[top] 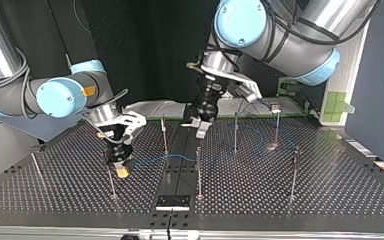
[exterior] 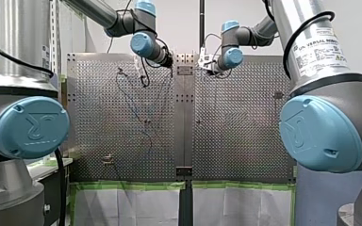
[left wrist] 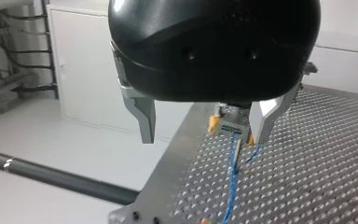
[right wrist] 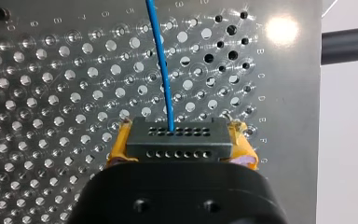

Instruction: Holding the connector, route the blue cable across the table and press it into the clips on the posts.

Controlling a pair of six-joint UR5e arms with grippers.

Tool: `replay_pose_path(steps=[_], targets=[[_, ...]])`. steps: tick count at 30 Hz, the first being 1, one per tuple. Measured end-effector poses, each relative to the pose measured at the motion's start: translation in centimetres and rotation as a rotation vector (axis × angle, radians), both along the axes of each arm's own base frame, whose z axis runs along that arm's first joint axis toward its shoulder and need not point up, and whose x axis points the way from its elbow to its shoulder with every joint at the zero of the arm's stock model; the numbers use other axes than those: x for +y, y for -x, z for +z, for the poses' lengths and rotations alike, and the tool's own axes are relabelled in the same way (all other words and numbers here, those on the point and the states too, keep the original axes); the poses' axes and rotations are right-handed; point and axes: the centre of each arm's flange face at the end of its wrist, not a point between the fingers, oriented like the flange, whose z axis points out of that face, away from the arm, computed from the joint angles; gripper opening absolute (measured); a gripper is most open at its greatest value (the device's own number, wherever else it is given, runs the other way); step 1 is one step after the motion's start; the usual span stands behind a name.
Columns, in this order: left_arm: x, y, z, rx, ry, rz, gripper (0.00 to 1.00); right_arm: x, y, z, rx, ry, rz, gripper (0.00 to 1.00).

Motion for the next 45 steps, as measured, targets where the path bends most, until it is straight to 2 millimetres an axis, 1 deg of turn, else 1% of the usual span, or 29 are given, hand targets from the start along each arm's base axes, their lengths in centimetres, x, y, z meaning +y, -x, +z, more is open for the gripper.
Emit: replay_pose_path(steps=[3,6,9,14,20,34,36,39,45], targets=[[-1.5,0.0,-0.8,0.006,-0.004,-0.024,1.00,0.0,0.0,0.0,0.000,0.000,0.000,0.00],[-2.6,-0.2,-1.3,0.010,-0.005,-0.037,1.00,0.0,-0.1,-0.1,0.001,-0.001,0.001,0.00],[-3.1,-0.3,-1.1,0.005,-0.001,-0.036,1.00,0.0,-0.1,-0.1,0.001,-0.001,0.001,0.00],[-3.7,-0.7,-0.2,-0.012,0.011,-0.037,1.00,0.0,-0.1,-0.1,0.001,-0.001,0.001,0.00],[-4.8,-1.8,-0.2,-0.010,-0.011,-0.011,1.00,0.0,-0.1,-0.2,0.002,-0.001,0.000,0.00],[-8.9,-4.7,-1.5,-0.008,-0.037,0.044,1.00,-0.1,0.0,-0.2,0.003,0.000,0.000,0.00],[-9.2,-5.2,-1.7,-0.007,-0.037,0.059,1.00,-0.1,0.0,-0.2,0.003,0.000,-0.001,0.00],[-9.5,-5.8,-1.4,-0.014,-0.031,0.085,1.00,-0.1,0.0,-0.2,0.003,0.000,-0.001,0.00],[-9.5,-6.3,-0.6,-0.027,-0.022,0.117,1.00,-0.1,0.0,-0.2,0.004,0.000,-0.001,0.00]])
